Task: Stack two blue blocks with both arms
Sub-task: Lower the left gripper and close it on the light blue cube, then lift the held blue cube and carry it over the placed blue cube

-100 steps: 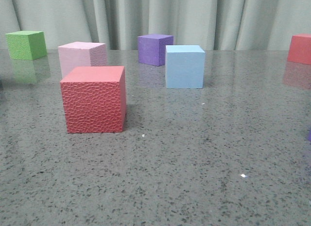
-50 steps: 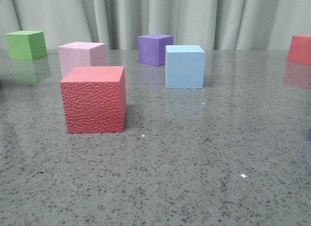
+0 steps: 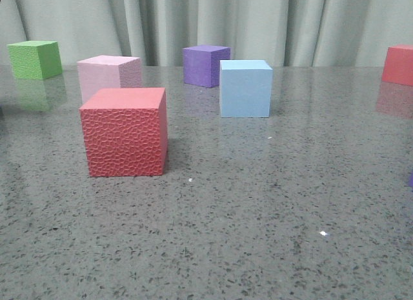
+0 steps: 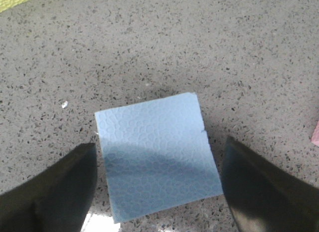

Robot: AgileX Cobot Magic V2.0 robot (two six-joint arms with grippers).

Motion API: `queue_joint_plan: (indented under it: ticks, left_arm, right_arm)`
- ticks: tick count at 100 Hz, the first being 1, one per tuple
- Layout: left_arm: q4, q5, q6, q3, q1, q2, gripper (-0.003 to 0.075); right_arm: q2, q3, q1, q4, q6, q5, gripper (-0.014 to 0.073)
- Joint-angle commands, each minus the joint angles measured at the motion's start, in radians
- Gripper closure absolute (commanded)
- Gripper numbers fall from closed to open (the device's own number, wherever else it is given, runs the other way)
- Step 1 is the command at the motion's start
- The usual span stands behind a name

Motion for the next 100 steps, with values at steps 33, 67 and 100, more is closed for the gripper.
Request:
queue_joint_plan:
  ticks: [33, 67, 100]
  left_arm:
    - [0.011, -0.066, -0.009, -0.032, 0.002, -0.032, 0.0223]
    - [0.009, -0.038, -0.009, -0.032, 0.002, 0.065, 0.0223]
    - [-0.001, -0.042, -0.009, -0.032, 0.002, 0.070, 0.0225]
  right_arm:
    - [-0.009, -0.024, -0.007, -0.028, -0.008, -0.049, -0.0016]
    - [-0.009, -0.024, -0.007, -0.028, -0.008, -0.047, -0.0016]
    - [-0.009, -0.024, -0.007, -0.028, -0.008, -0.048, -0.0016]
